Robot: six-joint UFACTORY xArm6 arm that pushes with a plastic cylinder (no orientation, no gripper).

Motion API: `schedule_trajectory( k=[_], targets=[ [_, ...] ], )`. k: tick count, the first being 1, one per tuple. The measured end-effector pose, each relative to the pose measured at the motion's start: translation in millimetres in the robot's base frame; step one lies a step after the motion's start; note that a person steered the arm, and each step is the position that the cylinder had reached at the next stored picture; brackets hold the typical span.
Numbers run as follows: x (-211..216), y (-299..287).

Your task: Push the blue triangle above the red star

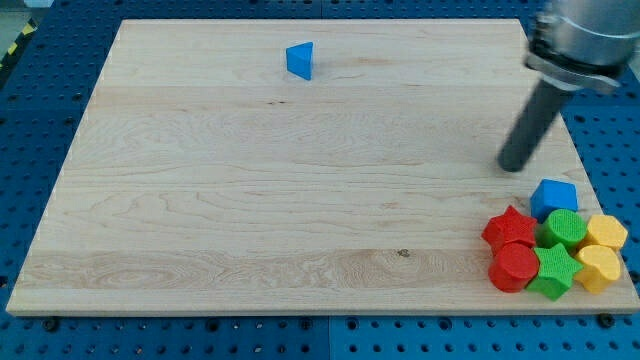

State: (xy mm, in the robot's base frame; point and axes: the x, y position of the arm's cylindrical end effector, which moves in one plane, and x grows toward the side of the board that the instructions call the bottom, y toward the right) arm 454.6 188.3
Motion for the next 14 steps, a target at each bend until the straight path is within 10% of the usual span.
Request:
schedule_trajectory(
  k=[5,8,14],
  targets=[
    [-179,-311],
    [-135,-165],
    [-49,-103]
  ],
)
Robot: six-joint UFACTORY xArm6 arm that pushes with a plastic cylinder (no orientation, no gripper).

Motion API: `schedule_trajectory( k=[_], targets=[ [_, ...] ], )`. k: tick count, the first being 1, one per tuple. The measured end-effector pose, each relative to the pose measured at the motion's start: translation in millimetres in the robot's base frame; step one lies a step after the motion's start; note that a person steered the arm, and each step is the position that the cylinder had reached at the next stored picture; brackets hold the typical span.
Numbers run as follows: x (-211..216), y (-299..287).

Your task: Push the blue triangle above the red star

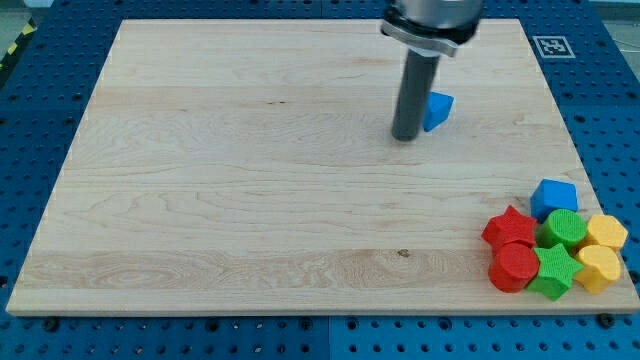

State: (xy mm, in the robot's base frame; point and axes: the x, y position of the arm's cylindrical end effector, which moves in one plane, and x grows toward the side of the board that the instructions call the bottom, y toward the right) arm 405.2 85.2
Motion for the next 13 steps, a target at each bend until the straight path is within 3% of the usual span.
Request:
schedule_trajectory(
  k=[1,3,4,5,7,8,9,10,11,12,13],
  targets=[
    [-35,-30],
    [-53,6],
    [17,17],
    [42,6],
    [-68,-29],
    [-72,21],
    [-39,55],
    [38,57],
    [68,57],
    [32,48],
    [33,6]
  ],
)
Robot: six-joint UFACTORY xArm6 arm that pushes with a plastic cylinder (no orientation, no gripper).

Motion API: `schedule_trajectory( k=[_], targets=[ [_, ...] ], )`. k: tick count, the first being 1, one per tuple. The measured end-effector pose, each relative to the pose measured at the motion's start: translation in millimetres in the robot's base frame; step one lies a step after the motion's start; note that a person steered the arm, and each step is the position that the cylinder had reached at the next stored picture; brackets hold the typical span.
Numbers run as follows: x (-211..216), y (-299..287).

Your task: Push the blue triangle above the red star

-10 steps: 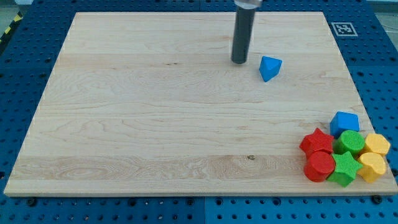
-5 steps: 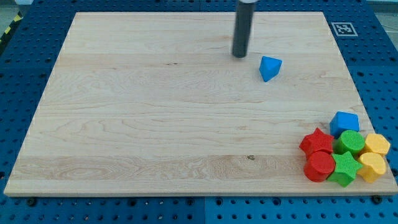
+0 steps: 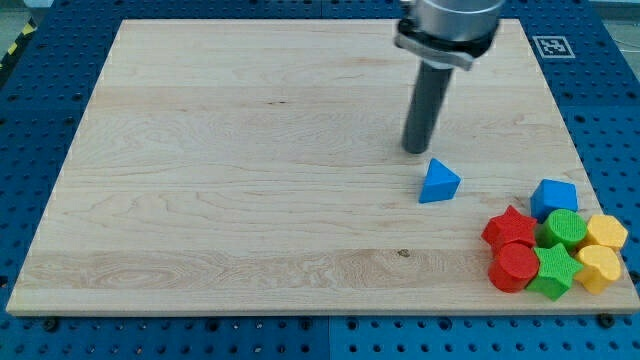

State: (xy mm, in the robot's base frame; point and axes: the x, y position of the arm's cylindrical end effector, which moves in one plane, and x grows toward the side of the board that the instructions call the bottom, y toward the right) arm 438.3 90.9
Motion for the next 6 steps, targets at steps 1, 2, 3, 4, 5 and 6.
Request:
schedule_trajectory(
  k=[1,2,3,4,5,6],
  targets=[
    [36,-17],
    [53,8],
    [56,42],
    [51,31],
    [28,30],
    [31,48]
  ],
)
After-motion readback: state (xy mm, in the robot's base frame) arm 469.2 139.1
